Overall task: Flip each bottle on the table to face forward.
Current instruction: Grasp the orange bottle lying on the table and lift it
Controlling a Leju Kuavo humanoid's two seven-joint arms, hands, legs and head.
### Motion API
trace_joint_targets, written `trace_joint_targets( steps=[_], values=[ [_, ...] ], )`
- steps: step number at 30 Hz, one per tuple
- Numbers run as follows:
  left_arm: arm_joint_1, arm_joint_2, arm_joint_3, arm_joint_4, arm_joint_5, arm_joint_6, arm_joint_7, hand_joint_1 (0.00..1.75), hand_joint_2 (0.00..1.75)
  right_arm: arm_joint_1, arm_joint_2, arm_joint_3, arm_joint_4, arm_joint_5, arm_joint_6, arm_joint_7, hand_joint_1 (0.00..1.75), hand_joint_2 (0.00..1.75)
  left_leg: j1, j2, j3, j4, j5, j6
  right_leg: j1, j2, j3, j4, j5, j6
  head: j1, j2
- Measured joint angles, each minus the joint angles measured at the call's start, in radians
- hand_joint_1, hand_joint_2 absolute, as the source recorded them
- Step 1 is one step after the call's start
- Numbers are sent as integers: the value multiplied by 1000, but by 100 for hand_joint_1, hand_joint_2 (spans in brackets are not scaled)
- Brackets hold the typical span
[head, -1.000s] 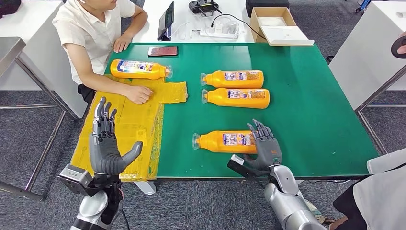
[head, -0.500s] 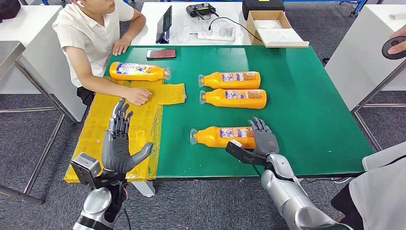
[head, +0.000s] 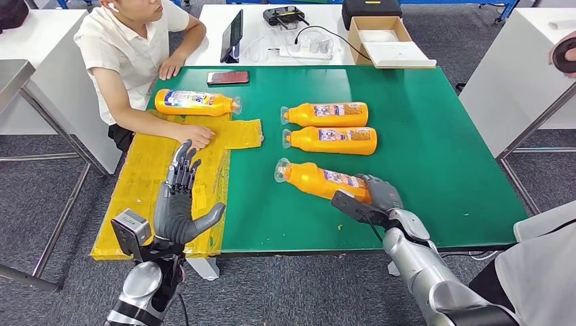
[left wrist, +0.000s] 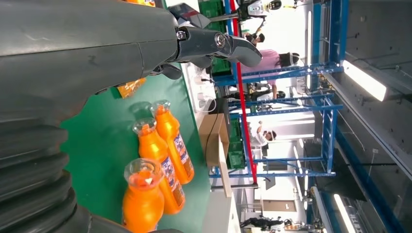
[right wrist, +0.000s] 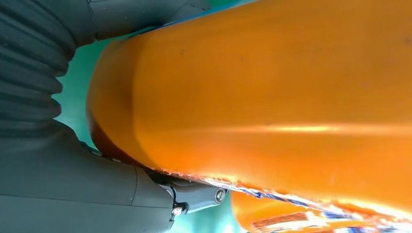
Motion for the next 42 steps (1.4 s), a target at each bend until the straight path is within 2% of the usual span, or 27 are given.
trace_joint_targets(
  steps=[4,8,12,16,18,20,24,29,34,42],
  values=[
    [-5,0,0,6,15,-6,0,0,175,8,-3,-4,0,-41,18,-93,175,175,0,0,0,0,0,0,0,0,0,0,0,0,0,0],
    [-1,-2,0,2,35,36,-24,0,175,40,6,-7,-12,-151,-19,-247,175,175,1,0,-2,0,0,0,1,0,0,0,0,0,0,0],
    [16,-13,1,-29,4,170,-84,0,175,96,34,-14,-62,-256,-84,-338,175,175,1,-1,-7,0,1,0,1,0,-5,1,0,0,0,0],
    [52,-36,2,-80,-11,329,-142,0,175,170,68,-20,-173,-378,-113,-363,175,175,1,-3,-12,0,1,0,1,-2,-9,1,0,0,0,0],
    [81,-48,0,-108,14,365,-143,0,175,223,84,-19,-261,-446,-125,-364,175,175,1,-5,-15,0,1,0,0,-3,-12,1,0,0,0,0],
    [113,-55,-11,-125,47,348,-108,0,175,277,96,-14,-359,-504,-139,-360,175,175,1,-6,-17,0,1,0,0,-4,-13,1,-1,0,0,0],
    [161,-52,-71,-106,56,250,6,0,175,374,105,10,-540,-577,-153,-357,175,175,0,-6,-21,0,0,0,-1,-4,-17,1,-1,0,0,0],
    [184,-52,-146,-29,7,249,11,0,175,443,115,65,-691,-596,-141,-348,175,175,0,-6,-22,0,0,0,-1,-4,-19,1,-1,0,0,0],
    [186,-51,-175,-1,1,239,21,0,175,459,119,98,-748,-598,-133,-343,175,175,0,-6,-22,0,0,0,-1,-4,-19,1,-1,0,0,0],
    [174,-52,-220,33,-4,212,34,0,175,434,153,202,-725,-591,-107,-340,175,175,0,-6,-22,0,1,0,-1,-4,-19,1,-1,0,0,0]
  ],
)
